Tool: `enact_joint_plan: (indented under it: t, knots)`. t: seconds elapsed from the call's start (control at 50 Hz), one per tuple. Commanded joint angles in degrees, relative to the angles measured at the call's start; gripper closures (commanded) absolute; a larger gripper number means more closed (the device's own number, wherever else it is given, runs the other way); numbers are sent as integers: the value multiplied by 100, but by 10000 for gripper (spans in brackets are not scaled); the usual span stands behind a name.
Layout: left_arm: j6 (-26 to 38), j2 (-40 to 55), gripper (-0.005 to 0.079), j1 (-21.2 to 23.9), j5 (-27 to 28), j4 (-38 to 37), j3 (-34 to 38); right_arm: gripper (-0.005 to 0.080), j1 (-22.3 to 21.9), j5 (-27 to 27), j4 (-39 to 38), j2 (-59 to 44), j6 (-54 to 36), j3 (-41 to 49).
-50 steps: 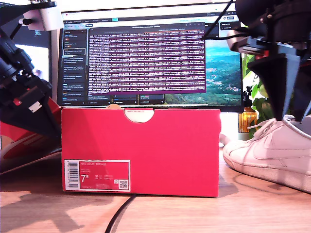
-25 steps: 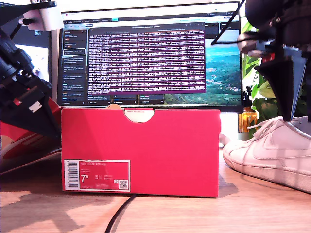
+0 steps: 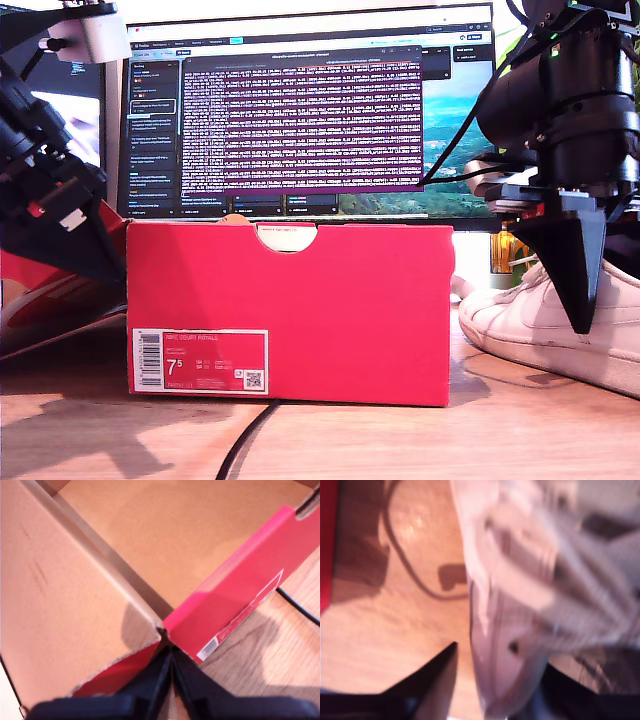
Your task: Pack the white shoes by picking the first shoe and placing it inside the red shoebox, left side, then picking and rotating the second shoe and placing it in the shoebox
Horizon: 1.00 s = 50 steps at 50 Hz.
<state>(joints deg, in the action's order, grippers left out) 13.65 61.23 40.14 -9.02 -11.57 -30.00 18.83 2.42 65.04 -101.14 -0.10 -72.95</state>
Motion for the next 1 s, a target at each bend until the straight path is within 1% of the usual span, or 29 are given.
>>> enact_joint_plan:
  t: [0.0, 0.02, 0.04, 0.08, 0.2, 0.4, 0.62, 0.74, 0.82, 0.92, 0.96, 0.98]
  knots:
    - [-35, 22, 761, 9, -9, 96, -44, 759, 22, -2, -177, -103, -35, 90]
    - [-35, 22, 761, 9, -9, 96, -44, 771, 28, -2, -225, -103, -33, 90]
    - [-33, 22, 761, 9, -9, 96, -44, 753, 28, -2, -267, -103, -17, 90]
    - [-33, 22, 761, 9, -9, 96, -44, 766, 28, -2, -323, -103, -11, 87]
    - [-33, 22, 761, 9, -9, 96, -44, 765, 28, -2, -424, -94, 44, 66]
    - [-33, 22, 761, 9, -9, 96, -44, 765, 28, 28, -289, 149, 348, -212]
    - [-22, 22, 761, 9, -7, 96, -44, 765, 26, 175, 44, 686, 798, -872]
    - [-22, 22, 761, 9, -7, 94, -44, 765, 28, 330, 162, 905, 1080, -1307]
    - [-22, 22, 761, 9, -7, 96, -44, 765, 42, 474, 136, 997, 1434, -1598]
    - [-22, 22, 761, 9, -7, 94, -44, 765, 85, 743, -133, 1069, 1923, -1886]
    - [-22, 22, 761, 9, -7, 96, -44, 765, 111, 883, -260, 1069, 1969, -1978]
    - [-22, 22, 761, 9, -7, 96, -44, 765, 133, 984, -354, 1069, 2197, -2017]
